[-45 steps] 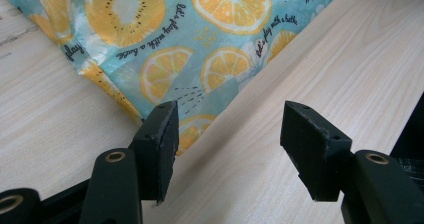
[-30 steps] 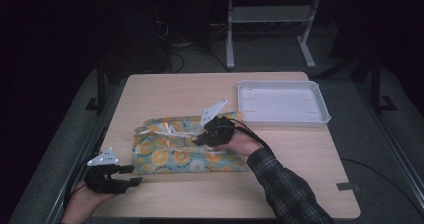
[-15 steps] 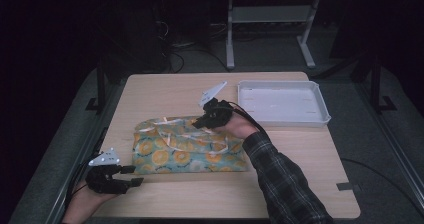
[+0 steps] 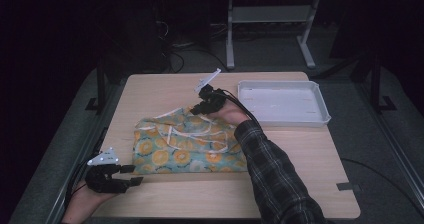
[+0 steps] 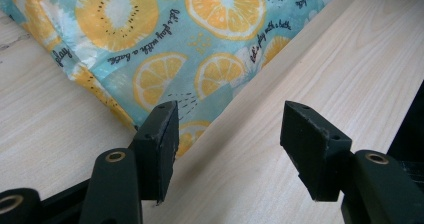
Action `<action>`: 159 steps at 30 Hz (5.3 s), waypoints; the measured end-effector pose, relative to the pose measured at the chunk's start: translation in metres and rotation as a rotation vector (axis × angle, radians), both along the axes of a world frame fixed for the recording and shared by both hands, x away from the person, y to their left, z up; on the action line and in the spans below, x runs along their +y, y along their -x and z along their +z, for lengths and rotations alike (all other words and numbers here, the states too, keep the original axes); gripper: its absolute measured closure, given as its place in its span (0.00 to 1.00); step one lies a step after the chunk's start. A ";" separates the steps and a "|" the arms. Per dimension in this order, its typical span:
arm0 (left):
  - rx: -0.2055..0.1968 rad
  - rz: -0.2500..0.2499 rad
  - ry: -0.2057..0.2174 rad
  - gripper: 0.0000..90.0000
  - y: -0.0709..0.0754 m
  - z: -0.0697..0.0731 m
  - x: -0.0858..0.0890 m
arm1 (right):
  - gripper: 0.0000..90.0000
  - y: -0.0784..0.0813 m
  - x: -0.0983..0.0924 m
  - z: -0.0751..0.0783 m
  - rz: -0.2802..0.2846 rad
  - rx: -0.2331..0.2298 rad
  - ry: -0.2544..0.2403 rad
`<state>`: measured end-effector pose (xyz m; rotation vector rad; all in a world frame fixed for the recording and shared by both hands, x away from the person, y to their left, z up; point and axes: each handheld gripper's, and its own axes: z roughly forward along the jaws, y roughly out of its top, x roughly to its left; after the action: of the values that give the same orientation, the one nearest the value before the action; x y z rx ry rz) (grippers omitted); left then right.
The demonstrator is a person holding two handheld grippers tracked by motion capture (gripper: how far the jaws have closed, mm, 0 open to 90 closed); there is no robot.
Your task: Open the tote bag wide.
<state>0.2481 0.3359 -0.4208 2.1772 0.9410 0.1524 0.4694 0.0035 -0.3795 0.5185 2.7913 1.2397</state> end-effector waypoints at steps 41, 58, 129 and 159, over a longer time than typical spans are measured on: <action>-0.007 -0.013 -0.008 0.45 0.000 0.002 -0.007 | 0.50 0.047 -0.062 0.004 -0.117 -0.005 -0.018; -0.003 -0.024 -0.019 0.45 0.000 -0.002 -0.006 | 0.55 0.056 -0.093 -0.037 -0.189 0.043 0.030; -0.018 0.013 -0.137 0.82 -0.158 0.007 -0.078 | 1.00 0.055 -0.106 -0.031 -0.082 0.031 -0.008; -0.060 -0.043 0.065 1.00 -0.110 0.045 -0.046 | 1.00 0.078 -0.113 -0.012 -0.061 -0.008 -0.040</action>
<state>0.3585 0.2902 -0.3761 2.1196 0.8530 0.1630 0.3916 -0.1098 -0.3917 0.5949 2.7274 1.2847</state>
